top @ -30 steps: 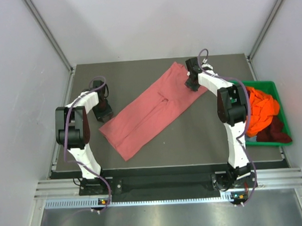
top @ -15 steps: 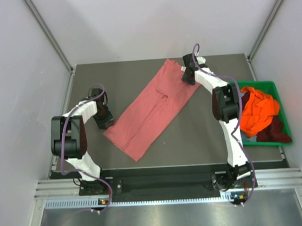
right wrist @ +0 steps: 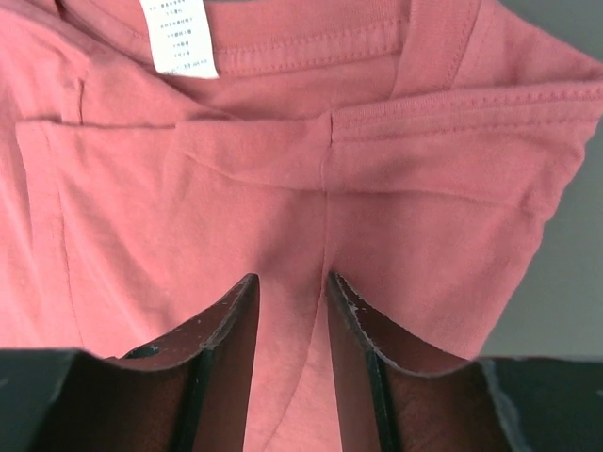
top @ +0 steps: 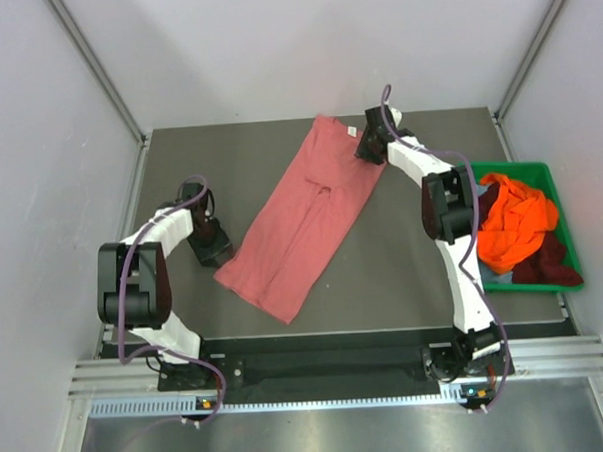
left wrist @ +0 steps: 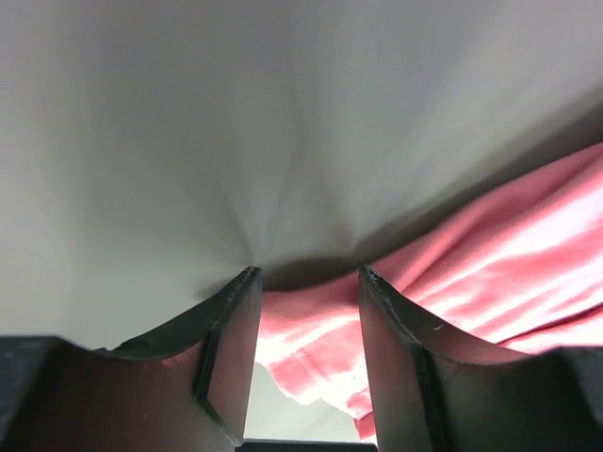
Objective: Fold and stack the t-shirts
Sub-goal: Fold the tshirt
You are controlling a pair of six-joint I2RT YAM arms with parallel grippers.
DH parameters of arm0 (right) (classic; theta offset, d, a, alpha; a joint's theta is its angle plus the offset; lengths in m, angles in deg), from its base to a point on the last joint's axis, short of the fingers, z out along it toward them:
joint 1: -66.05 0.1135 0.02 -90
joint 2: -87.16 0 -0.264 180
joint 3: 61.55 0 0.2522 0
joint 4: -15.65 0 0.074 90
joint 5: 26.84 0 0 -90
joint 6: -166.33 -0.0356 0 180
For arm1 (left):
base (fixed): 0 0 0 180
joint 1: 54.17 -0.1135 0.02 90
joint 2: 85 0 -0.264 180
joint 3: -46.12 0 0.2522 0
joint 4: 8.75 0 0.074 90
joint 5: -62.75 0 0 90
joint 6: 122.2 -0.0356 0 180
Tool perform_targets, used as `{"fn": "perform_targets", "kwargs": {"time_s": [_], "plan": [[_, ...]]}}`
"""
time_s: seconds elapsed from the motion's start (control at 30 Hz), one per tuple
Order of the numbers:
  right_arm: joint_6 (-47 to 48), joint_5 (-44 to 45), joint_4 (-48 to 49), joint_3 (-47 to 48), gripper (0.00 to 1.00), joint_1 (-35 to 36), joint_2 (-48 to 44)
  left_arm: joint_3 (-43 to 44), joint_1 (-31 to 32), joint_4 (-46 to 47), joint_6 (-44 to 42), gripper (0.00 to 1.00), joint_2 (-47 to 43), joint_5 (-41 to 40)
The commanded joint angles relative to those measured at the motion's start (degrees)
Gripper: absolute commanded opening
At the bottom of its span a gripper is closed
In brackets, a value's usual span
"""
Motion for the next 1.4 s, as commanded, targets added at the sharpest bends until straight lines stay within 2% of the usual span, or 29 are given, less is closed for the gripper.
{"fn": "perform_targets", "kwargs": {"time_s": [0.0,0.1,0.2,0.43,0.67,0.77,0.8,0.9,0.97,1.1,1.37], "plan": [[1.0,-2.2,1.3,-2.2,0.37,0.3,-6.5,7.6,-0.4,-1.9,-3.9,0.52,1.1,0.5],[1.9,-6.5,0.6,-2.7,0.41,0.1,-10.1,13.7,0.0,-1.9,-11.9,0.53,5.4,9.6],[0.6,-9.0,-2.7,-3.3,0.47,0.7,-14.7,16.9,1.3,-2.8,-14.4,0.55,8.8,12.5],[-2.7,-4.2,-2.2,-15.5,0.51,-0.1,-22.6,15.3,2.8,0.1,-14.1,0.56,11.7,12.5],[-4.3,-6.5,4.3,-23.0,0.51,-1.6,-25.9,13.2,4.0,0.2,-14.8,0.53,12.4,10.1],[-3.5,-6.2,4.0,-24.0,0.51,-1.7,-25.7,13.2,4.0,-0.9,-14.9,0.46,13.1,7.5],[-3.5,-5.8,4.1,-24.5,0.51,-1.9,-25.6,12.9,4.0,-1.1,-14.8,0.4,13.4,6.7],[-4.6,-6.5,7.9,-28.2,0.5,-3.3,-25.5,12.2,4.0,-1.4,-14.2,0.31,13.7,6.4],[-4.9,-10.9,14.1,-32.2,0.5,-4.7,-25.8,11.7,4.0,-1.6,-13.3,0.24,13.8,6.6],[-4.7,-13.7,18.4,-35.9,0.5,-6.2,-25.3,9.6,4.0,-2.7,-12.5,0.22,12.3,6.8],[-3.5,-14.7,21.0,-36.1,0.52,-7.4,-22.0,4.2,4.0,-2.9,-8.7,0.22,6.9,7.6]]}}
